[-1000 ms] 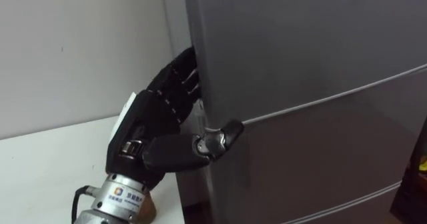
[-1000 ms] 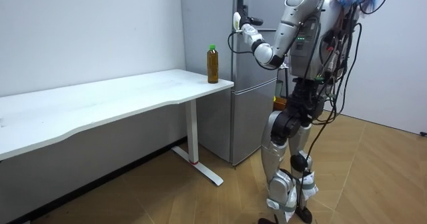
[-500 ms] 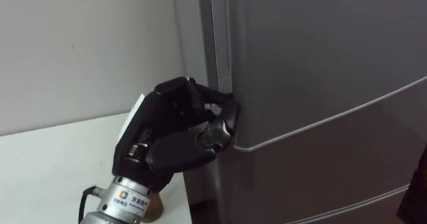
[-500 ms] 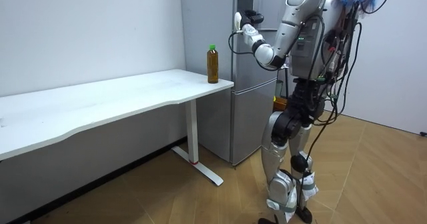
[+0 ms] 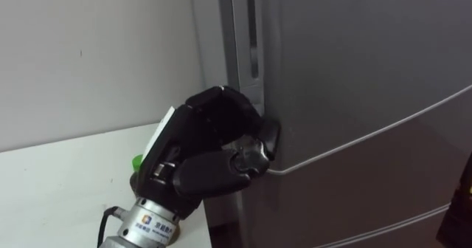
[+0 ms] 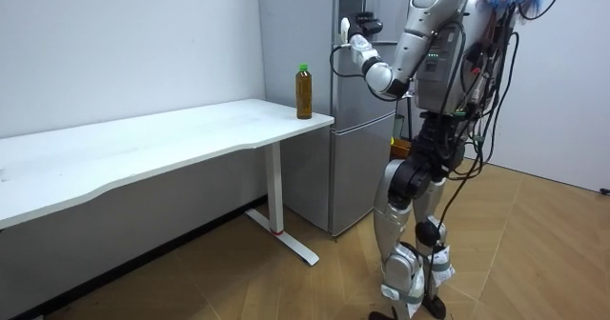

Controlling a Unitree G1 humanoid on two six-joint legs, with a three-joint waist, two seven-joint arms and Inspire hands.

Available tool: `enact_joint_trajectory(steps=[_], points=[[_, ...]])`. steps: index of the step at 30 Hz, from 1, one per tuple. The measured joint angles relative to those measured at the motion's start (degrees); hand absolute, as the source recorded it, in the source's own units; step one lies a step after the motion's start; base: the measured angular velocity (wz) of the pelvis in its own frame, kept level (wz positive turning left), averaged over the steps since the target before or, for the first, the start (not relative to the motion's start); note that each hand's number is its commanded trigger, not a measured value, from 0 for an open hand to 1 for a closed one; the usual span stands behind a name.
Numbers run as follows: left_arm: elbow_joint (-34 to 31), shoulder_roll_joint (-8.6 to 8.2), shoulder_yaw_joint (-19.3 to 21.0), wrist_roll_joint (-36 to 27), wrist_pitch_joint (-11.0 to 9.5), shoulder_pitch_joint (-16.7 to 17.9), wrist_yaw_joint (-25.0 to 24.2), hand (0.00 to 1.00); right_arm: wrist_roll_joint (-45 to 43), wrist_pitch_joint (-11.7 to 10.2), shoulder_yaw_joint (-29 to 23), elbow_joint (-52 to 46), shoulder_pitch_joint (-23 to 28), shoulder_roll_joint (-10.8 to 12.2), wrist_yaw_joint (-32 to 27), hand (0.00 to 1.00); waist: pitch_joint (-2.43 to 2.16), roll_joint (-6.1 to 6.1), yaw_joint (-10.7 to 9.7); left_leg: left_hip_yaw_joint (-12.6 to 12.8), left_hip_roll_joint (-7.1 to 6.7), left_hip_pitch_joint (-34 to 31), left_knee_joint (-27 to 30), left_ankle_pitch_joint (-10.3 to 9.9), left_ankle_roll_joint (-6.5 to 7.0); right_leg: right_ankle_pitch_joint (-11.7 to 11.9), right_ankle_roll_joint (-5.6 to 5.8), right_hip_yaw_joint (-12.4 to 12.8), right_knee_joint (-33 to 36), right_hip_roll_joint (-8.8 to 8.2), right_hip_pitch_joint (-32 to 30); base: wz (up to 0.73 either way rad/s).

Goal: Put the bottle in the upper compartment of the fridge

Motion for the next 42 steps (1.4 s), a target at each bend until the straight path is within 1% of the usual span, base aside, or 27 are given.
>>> enact_joint_trajectory(steps=[2,3,8,15,22,27,31,34,39,42], points=[[0.16,-0.06,-0.02,-0.01,0.00,0.00,-0.03,0.01,0.01,0.00,0.00,0.01,0.00,0.00,0.00,0.00,0.02,0.03,-0.01,0.00,0.01,0.00,0.02,0.02,0.03,0.01,-0.02,0.00,0.02,0.00,0.00,0.00],[0.16,-0.05,-0.05,-0.01,0.00,0.00,-0.03,0.00,0.24,0.00,0.03,0.01,0.01,-0.02,0.00,0.00,0.04,0.08,-0.03,0.01,0.01,-0.02,0.03,0.02,0.03,0.01,-0.02,-0.02,0.01,0.00,0.00,0.00],[0.14,-0.14,-0.30,-0.17,-0.20,0.00,-0.03,0.00,1.93,0.06,0.22,0.14,0.07,-0.12,-0.03,0.00,0.14,0.44,-0.08,0.02,0.00,-0.24,0.05,0.02,0.04,0.02,0.00,-0.16,-0.06,0.00,-0.10,0.01],[0.10,-0.12,-0.59,-1.05,-0.18,0.00,-0.03,0.00,2.03,0.22,0.49,0.18,0.02,-0.12,-0.05,0.00,0.03,0.60,-0.15,-0.05,-0.08,-0.36,0.09,0.03,0.05,0.06,0.06,-0.36,-0.03,-0.03,0.01,0.00],[0.00,-0.11,-1.83,-1.04,-0.49,0.00,-0.04,0.00,2.28,0.23,1.31,0.25,-0.13,-0.32,-0.05,0.00,0.19,0.29,-0.16,-0.18,-0.36,-0.58,0.09,0.18,0.30,0.17,0.25,-0.86,-0.08,-0.35,0.03,0.03],[0.00,0.04,-2.61,-1.03,-0.52,0.00,-0.04,0.00,2.90,0.19,1.75,0.35,-0.09,-0.46,-0.05,0.00,0.16,0.17,-0.22,-0.03,-0.52,-0.35,0.08,0.21,0.35,0.23,0.38,-0.82,-0.22,-0.55,0.11,0.00],[-0.02,0.25,-3.38,-0.93,-0.63,-0.01,-0.12,0.00,4.39,0.20,1.75,0.52,0.07,-0.46,-0.05,0.00,0.13,0.19,-0.23,0.58,-0.49,-0.23,0.07,0.19,0.38,0.31,0.50,-0.58,-0.13,-0.60,0.13,0.00],[-0.01,0.21,-3.73,-0.84,-0.62,0.00,-0.91,0.00,4.63,0.19,1.76,0.62,0.10,-0.45,-0.05,0.00,0.15,0.17,-0.29,0.70,-0.44,-0.09,-0.06,0.14,0.72,0.34,0.55,-0.57,-0.03,-0.58,0.13,0.00],[-0.01,-0.07,-4.36,-0.59,-0.69,0.00,-2.69,0.00,4.72,0.03,1.75,0.97,0.01,-0.45,-0.02,0.00,0.19,0.10,-0.30,0.82,-0.10,-0.04,-0.10,0.14,0.88,0.52,0.61,-0.53,-0.01,-0.60,0.14,0.00],[0.00,-0.20,-4.71,-0.60,-0.80,0.00,-4.14,0.00,4.89,0.03,1.76,1.00,-0.01,-0.45,0.04,0.00,0.21,0.06,-0.27,1.36,0.09,-0.05,-0.13,0.04,1.06,0.68,0.63,-0.13,-0.06,-0.50,-0.04,-0.06]])
